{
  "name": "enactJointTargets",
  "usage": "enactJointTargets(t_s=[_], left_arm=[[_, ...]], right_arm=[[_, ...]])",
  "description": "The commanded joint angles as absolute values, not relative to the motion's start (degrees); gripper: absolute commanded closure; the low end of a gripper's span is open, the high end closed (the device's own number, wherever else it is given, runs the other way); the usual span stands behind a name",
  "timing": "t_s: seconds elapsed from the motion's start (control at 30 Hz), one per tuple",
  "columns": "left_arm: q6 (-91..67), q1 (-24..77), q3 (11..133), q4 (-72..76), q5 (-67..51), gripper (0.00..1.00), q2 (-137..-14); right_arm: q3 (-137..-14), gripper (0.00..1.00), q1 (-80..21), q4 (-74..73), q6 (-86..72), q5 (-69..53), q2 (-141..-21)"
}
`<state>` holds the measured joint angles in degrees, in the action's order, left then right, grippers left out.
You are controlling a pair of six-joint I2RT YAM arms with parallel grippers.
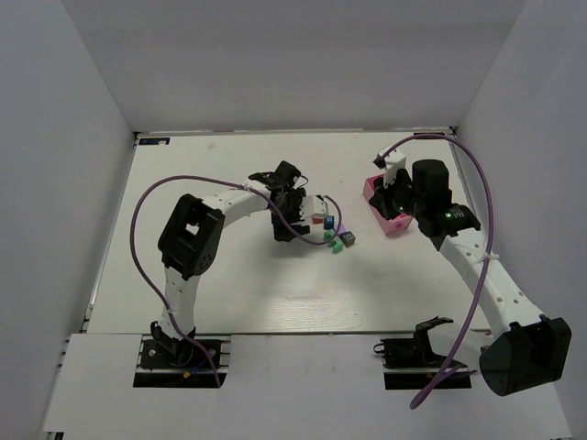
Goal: Build the wood block tower
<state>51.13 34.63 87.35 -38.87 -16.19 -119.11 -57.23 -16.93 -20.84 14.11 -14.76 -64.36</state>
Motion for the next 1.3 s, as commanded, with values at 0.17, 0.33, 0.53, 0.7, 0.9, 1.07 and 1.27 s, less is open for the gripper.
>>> enactJointTargets(t_s=[0.17,0.33,0.53,0.7,0.9,1.07,1.27], left_arm=[[40.5,36.2,85.4,-33.3,-9.9,0.00,-101.0],[21.5,36.2,80.0,-27.5,-2.6,0.00,-87.6],[3.3,34.9,67.4,-29.8,-1.9,0.00,-72.8],[-4.2,34.9,50.4,-19.5,1.8,0.00,-56.1],[-4.7,34.9,46.7,-17.0,5.2,0.00,-51.0],[-3.6,34.9,44.4,-17.4,5.3,0.00,-48.3],[-3.6,34.9,44.4,-17.4,3.7,0.00,-47.3]], right_arm=[[-56.5,0.69,-16.7,-20.5,16.7,-16.8,-66.0],[-56.5,0.56,-17.7,-23.3,20.9,-23.6,-68.1],[-57.2,0.61,-22.9,-24.7,21.9,-22.9,-72.8],[-58.1,0.65,-28.2,-24.7,21.4,-16.6,-77.9],[-59.1,0.58,-32.0,-23.4,20.8,-9.6,-84.3],[-60.4,0.52,-33.7,-22.4,19.8,-5.4,-87.6],[-61.9,0.48,-35.1,-22.6,19.2,-3.2,-90.8]])
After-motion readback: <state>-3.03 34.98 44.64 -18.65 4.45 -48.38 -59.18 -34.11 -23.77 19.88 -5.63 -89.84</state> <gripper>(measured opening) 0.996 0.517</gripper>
